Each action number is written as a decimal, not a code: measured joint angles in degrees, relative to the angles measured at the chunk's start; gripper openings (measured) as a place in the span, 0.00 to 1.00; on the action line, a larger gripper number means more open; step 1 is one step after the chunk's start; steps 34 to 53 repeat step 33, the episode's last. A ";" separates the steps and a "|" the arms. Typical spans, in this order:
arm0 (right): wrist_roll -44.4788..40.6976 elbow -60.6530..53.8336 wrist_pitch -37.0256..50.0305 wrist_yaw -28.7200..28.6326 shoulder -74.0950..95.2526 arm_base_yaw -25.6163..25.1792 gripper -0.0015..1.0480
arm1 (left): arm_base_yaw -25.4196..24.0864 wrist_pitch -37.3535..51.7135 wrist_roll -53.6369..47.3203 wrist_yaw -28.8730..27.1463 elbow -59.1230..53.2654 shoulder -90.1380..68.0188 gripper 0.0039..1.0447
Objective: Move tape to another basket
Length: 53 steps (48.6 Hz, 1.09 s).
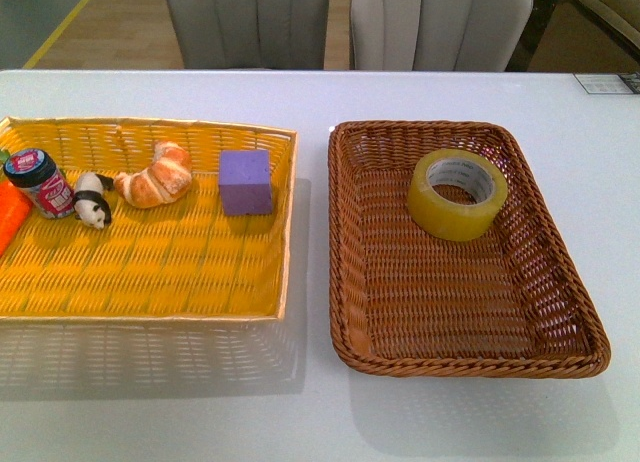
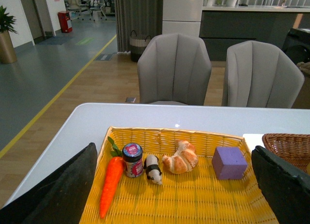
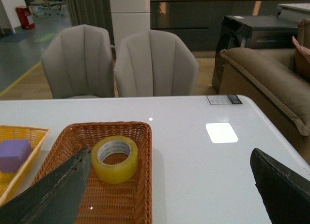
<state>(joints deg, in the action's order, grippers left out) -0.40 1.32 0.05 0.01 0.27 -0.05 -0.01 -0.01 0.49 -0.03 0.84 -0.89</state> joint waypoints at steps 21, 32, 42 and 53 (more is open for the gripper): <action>0.00 0.00 0.00 0.00 0.00 0.00 0.91 | 0.00 0.00 -0.02 0.00 0.00 0.02 0.92; 0.00 0.00 0.00 0.00 0.00 0.00 0.91 | 0.00 0.00 -0.02 0.00 0.00 0.02 0.92; 0.00 0.00 0.00 0.00 0.00 0.00 0.91 | 0.00 0.00 -0.02 0.00 0.00 0.02 0.92; 0.00 0.00 0.00 0.00 0.00 0.00 0.91 | 0.00 0.00 -0.02 0.00 0.00 0.02 0.92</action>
